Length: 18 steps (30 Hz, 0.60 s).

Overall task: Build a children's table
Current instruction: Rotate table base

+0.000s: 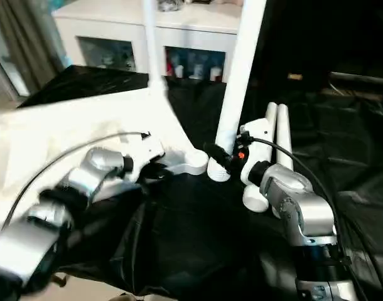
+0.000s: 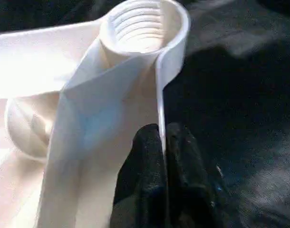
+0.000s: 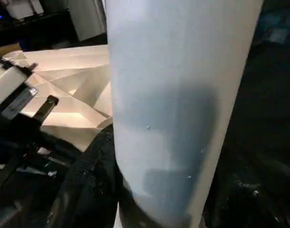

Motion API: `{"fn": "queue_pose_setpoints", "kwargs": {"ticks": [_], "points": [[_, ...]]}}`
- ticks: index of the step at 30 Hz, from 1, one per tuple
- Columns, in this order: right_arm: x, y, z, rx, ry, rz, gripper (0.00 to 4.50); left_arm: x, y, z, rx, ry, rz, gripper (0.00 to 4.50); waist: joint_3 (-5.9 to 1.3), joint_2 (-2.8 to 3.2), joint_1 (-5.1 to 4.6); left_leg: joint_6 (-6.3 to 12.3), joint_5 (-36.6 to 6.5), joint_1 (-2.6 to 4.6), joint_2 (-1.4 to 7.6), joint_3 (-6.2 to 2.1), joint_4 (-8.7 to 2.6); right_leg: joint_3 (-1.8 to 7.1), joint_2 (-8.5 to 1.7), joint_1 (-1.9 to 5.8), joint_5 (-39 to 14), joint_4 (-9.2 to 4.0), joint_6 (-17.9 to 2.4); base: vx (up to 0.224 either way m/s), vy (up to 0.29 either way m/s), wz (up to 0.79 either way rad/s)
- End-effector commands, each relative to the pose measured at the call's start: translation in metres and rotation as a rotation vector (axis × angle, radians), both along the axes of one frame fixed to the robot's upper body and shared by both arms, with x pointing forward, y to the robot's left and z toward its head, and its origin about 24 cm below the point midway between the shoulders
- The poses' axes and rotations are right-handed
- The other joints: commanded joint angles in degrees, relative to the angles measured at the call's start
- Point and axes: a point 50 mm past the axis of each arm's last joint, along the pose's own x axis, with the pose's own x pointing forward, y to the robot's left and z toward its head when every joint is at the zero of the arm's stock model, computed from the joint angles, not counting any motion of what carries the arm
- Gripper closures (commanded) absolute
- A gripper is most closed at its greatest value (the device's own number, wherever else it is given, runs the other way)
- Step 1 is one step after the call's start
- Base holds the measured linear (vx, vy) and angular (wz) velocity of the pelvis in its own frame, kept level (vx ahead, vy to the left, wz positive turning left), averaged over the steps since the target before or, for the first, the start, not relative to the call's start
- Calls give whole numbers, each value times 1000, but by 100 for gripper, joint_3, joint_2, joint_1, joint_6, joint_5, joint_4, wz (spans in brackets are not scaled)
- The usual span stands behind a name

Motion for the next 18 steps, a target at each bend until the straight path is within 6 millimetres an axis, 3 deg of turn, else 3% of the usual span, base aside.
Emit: {"fn": "queue_pose_setpoints", "kwargs": {"ticks": [1,2,3,5,8,10,18], "points": [[3,3,9,-7,-41,20,262,-9,-1,-13,-20,24,-6,449,-347,-128,29,359,-862,67,387,-207,-384,381,-659,241,-1685,-544,-801,0,0,0],[4,3,9,-6,-41,22,262,-10,-1,-13,-21,8,-11,450,-354,-164,33,343,-858,70,396,-206,-387,383,-663,248,-1696,-532,-779,0,0,0],[4,4,9,-6,-41,23,262,-11,0,-13,-18,2,-15,450,-351,-143,46,332,-833,71,400,-208,-393,388,-665,237,-1707,-529,-749,0,0,0],[4,4,9,-7,-42,26,262,-12,3,-13,-17,-3,-16,403,-342,-165,44,297,-861,67,399,-208,-402,396,-665,239,-1739,-530,-709,0,0,0],[4,4,9,-8,-42,30,262,-13,6,-13,-17,9,-18,385,-345,-147,51,263,-858,67,397,-209,-405,402,-678,241,-1730,-531,-706,0,0,0],[5,4,9,-11,-43,35,262,-10,11,-11,5,-20,14,347,-337,-149,47,211,-926,79,411,-216,-416,400,-670,230,-1715,-528,-723,0,0,0],[5,4,10,-10,-48,39,262,-8,17,-12,25,21,36,343,-314,-167,27,149,-1042,86,401,-217,-425,412,-680,236,-1864,-553,-706,0,0,0]]}}
